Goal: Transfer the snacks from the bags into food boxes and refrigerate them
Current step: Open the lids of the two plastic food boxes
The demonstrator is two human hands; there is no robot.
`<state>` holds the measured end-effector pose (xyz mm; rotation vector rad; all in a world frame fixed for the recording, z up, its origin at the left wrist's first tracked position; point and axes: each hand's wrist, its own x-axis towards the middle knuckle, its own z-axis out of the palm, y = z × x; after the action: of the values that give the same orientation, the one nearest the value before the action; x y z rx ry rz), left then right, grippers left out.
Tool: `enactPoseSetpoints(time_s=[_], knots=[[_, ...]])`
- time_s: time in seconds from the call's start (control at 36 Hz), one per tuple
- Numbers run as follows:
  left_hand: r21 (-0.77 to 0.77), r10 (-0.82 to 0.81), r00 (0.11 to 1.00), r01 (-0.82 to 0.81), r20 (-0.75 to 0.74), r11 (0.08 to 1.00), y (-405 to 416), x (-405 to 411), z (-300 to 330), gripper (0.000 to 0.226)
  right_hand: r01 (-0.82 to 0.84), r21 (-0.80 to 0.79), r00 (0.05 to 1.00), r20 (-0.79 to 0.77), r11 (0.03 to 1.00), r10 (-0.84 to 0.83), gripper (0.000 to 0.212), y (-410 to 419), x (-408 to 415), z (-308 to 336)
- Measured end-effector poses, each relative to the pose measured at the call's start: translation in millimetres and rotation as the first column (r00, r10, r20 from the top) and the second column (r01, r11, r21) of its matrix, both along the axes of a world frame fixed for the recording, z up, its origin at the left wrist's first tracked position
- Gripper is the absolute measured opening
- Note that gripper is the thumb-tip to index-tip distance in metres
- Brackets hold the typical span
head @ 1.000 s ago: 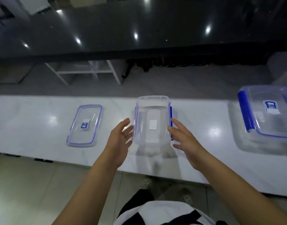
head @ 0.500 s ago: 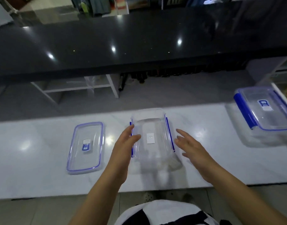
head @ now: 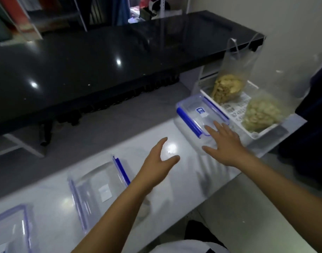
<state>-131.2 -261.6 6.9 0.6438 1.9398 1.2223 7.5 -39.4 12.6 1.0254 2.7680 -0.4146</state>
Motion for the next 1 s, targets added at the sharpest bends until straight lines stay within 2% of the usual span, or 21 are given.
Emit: enactPoseSetpoints(time_s=[0.14,0.28,0.36,0.44,0.56,0.69,0.75,0.78,0.83,0.86,0.92,0.97,1.0], knots=[[0.050,0.152,0.955,-0.170,0.255,0.984,89.3,-0.9,4.1,0.067,-0.072,-0.011,0.994,0.085,0.997,0.073,0.083,47.5,-20.0,-15.5],[0.032,0.328,0.840,-0.378,0.433,0.925,150.7,-1.7,-7.4,0.073,-0.145,0.010,0.989,0.043,0.989,0.145,0.084,53.2,-11.8,-29.7],[0.049,0.404,0.779,-0.484,0.480,0.874,164.6,0.8,-16.7,0.065,-0.220,0.004,0.976,-0.001,0.976,0.220,0.080,50.5,0.8,-31.9],[0.024,0.479,0.750,-0.549,0.456,0.835,156.7,7.8,-25.5,0.055,-0.326,-0.051,0.944,-0.070,0.944,0.323,0.074,48.5,16.1,-29.9],[0.002,0.514,0.721,-0.581,0.464,0.814,122.0,27.1,-32.7,0.051,-0.495,-0.204,0.869,-0.128,0.845,0.478,0.073,54.5,30.3,-19.9],[-0.015,0.575,0.669,-0.646,0.471,0.763,74.8,58.2,-33.6,0.054,-0.631,-0.450,0.760,-0.194,0.632,0.621,0.075,58.9,30.9,-5.8],[-0.014,0.598,0.647,-0.673,0.473,0.739,58.3,68.7,-33.0,0.054,-0.622,-0.495,0.779,-0.307,0.607,0.547,0.073,58.4,28.4,-2.1],[-0.014,0.609,0.637,-0.685,0.472,0.728,50.9,73.3,-32.8,0.053,-0.591,-0.493,0.807,-0.381,0.639,0.452,0.069,59.5,25.7,-2.1],[-0.013,0.631,0.622,-0.707,0.463,0.707,39.3,80.7,-33.2,0.050,-0.448,-0.537,0.858,-0.483,0.715,0.175,0.057,65.6,16.4,-6.2],[-0.011,0.639,0.617,-0.716,0.459,0.698,35.4,83.7,-33.7,0.049,-0.352,-0.613,0.880,-0.474,0.707,0.026,0.053,69.0,10.9,-9.3],[-0.001,0.645,0.612,-0.725,0.459,0.688,30.9,88.4,-35.3,0.051,-0.200,-0.792,0.916,-0.361,0.576,-0.178,0.051,72.0,0.6,-16.7],[0.010,0.643,0.605,-0.732,0.470,0.681,29.2,90.7,-38.1,0.053,-0.162,-0.882,0.928,-0.288,0.442,-0.235,0.052,70.9,-3.8,-26.3],[0.016,0.641,0.598,-0.737,0.482,0.676,28.9,90.9,-39.6,0.055,-0.163,-0.899,0.927,-0.281,0.407,-0.247,0.051,70.1,-4.2,-31.6]])
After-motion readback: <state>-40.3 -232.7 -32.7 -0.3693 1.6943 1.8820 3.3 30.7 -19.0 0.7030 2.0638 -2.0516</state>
